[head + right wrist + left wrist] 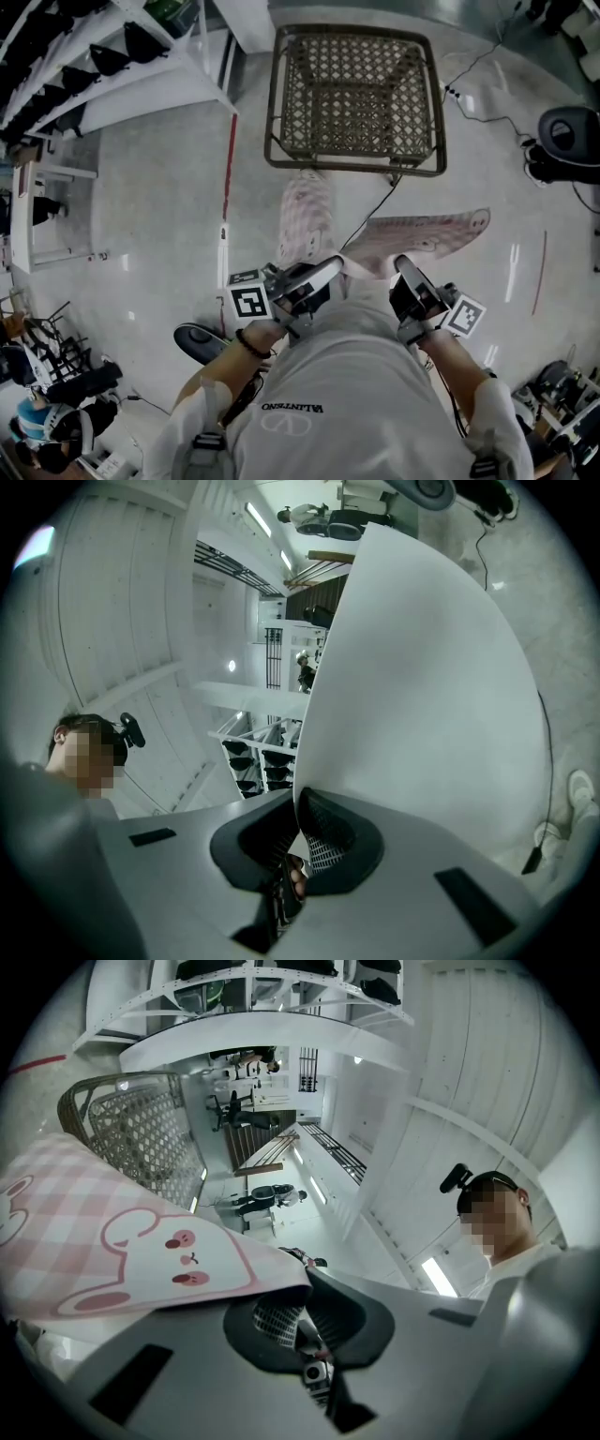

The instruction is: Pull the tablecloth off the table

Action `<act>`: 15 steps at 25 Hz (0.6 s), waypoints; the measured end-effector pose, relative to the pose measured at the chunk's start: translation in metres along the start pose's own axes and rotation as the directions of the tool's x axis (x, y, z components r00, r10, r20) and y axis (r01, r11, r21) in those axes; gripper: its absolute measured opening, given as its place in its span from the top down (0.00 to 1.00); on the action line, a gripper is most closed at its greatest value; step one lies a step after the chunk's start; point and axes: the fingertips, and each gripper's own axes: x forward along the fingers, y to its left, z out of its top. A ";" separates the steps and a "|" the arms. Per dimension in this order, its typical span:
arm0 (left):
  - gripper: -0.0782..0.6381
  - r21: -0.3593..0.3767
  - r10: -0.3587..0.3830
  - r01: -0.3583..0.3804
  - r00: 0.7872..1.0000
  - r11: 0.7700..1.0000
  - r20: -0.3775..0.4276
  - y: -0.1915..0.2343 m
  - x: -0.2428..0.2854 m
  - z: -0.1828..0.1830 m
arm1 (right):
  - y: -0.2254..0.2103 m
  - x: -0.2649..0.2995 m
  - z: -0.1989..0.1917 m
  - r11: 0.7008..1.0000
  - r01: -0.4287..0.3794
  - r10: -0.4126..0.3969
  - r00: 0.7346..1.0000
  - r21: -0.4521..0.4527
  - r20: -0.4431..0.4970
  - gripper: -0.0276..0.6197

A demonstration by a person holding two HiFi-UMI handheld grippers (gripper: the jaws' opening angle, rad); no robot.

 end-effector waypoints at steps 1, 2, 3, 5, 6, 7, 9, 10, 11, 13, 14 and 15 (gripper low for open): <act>0.89 -0.001 -0.002 0.002 1.000 1.000 0.000 0.000 0.000 0.000 | 0.000 0.000 0.000 1.000 0.001 -0.001 1.000 0.001 -0.001 0.94; 0.89 0.000 -0.002 0.002 1.000 1.000 -0.001 0.001 0.000 0.000 | -0.001 0.001 0.001 1.000 0.002 -0.002 1.000 0.001 -0.002 0.94; 0.89 0.001 -0.001 0.001 1.000 1.000 -0.003 0.002 0.000 0.001 | -0.001 0.002 0.001 1.000 0.003 -0.003 1.000 0.002 -0.003 0.94; 0.89 0.002 0.002 -0.002 1.000 1.000 -0.005 0.004 0.001 0.003 | -0.002 0.004 0.002 1.000 0.005 -0.005 1.000 0.005 -0.004 0.94; 0.89 0.002 0.002 -0.002 1.000 1.000 -0.005 0.005 0.001 0.004 | -0.003 0.005 0.002 1.000 0.007 -0.007 1.000 0.004 -0.006 0.94; 0.89 0.002 0.001 -0.001 1.000 1.000 -0.005 0.005 0.001 0.005 | -0.004 0.005 0.002 1.000 0.010 -0.010 1.000 0.000 -0.009 0.94; 0.89 0.002 0.000 0.000 1.000 1.000 -0.004 0.006 0.002 0.004 | -0.006 0.004 0.002 1.000 0.010 -0.010 1.000 -0.011 -0.017 0.94; 0.89 0.003 0.000 0.000 1.000 1.000 -0.004 0.007 0.003 0.004 | -0.007 0.004 0.002 1.000 0.006 -0.007 1.000 -0.016 -0.020 0.94; 0.89 0.005 0.001 -0.001 1.000 1.000 -0.003 0.008 0.004 0.005 | -0.007 0.005 0.003 1.000 0.002 -0.003 1.000 -0.018 -0.021 0.94; 0.89 0.009 0.002 -0.002 1.000 1.000 -0.001 0.008 0.006 0.006 | -0.009 0.005 0.005 1.000 -0.002 0.002 1.000 -0.016 -0.020 0.94; 0.89 0.009 0.005 -0.004 1.000 1.000 -0.003 0.009 0.006 0.006 | -0.009 0.006 0.006 1.000 -0.001 0.001 1.000 -0.013 -0.018 0.94; 0.89 0.007 0.007 -0.007 1.000 1.000 -0.006 0.010 0.005 0.005 | -0.009 0.006 0.006 1.000 0.000 -0.001 1.000 -0.010 -0.015 0.94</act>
